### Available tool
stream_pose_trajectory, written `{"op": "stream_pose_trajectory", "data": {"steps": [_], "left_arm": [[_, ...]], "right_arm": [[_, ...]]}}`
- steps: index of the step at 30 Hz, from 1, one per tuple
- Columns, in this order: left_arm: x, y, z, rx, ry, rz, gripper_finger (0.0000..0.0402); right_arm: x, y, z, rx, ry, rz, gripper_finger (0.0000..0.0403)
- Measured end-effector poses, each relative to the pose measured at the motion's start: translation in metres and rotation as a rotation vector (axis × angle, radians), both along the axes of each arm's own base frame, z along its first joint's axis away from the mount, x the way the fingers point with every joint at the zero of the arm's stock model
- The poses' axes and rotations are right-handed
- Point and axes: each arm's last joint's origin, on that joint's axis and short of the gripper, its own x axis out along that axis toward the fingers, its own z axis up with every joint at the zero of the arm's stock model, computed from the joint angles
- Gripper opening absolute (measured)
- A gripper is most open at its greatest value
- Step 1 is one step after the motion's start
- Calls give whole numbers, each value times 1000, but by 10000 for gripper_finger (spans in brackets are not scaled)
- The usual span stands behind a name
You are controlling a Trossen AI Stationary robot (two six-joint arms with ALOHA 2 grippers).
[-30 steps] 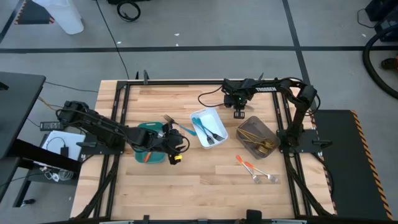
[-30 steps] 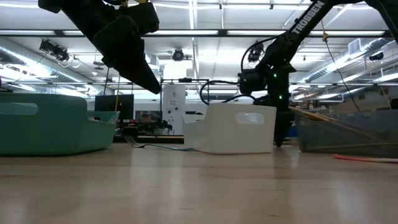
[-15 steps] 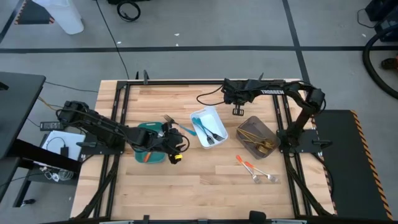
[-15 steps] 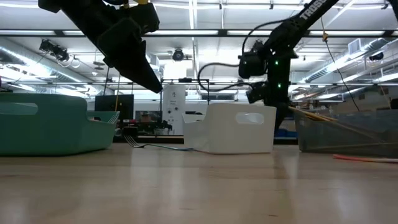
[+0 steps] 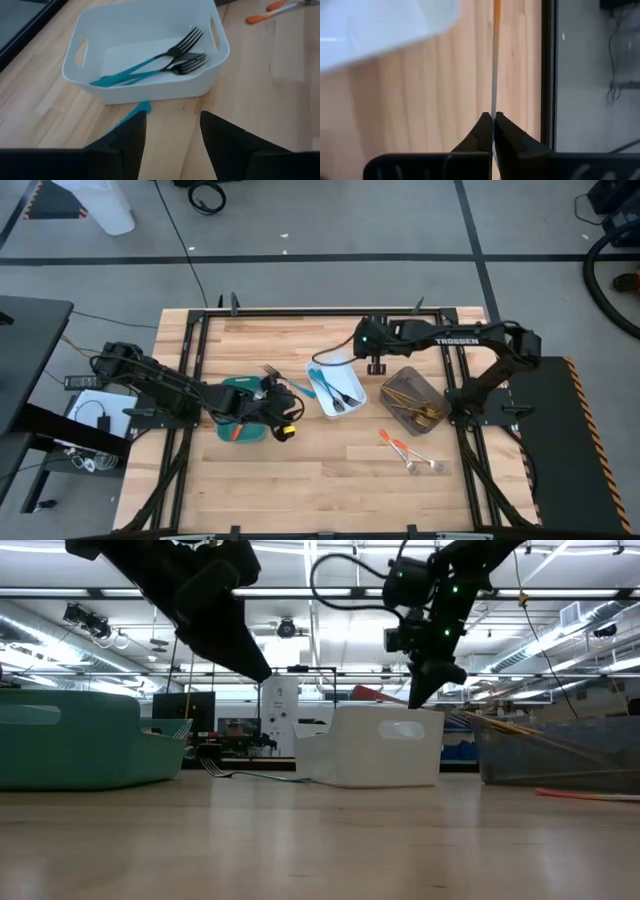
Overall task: Sort silverware by color (type)
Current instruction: Put the orange fork into the green bin
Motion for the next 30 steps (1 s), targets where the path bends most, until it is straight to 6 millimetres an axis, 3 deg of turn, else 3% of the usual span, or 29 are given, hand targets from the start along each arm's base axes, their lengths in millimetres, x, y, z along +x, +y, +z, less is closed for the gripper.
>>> {"op": "stream_pose_trajectory", "data": {"steps": [8, 16, 30], "left_arm": [[2, 0, 2, 28, -27, 11, 203], [4, -1, 4, 49, -48, -7, 230], [28, 2, 13, 142, -64, -21, 231]], "right_arm": [[10, 35, 2, -43, -4, 79, 7], [11, 61, 2, -35, 7, 43, 7], [30, 103, 13, 36, -4, 103, 7]]}}
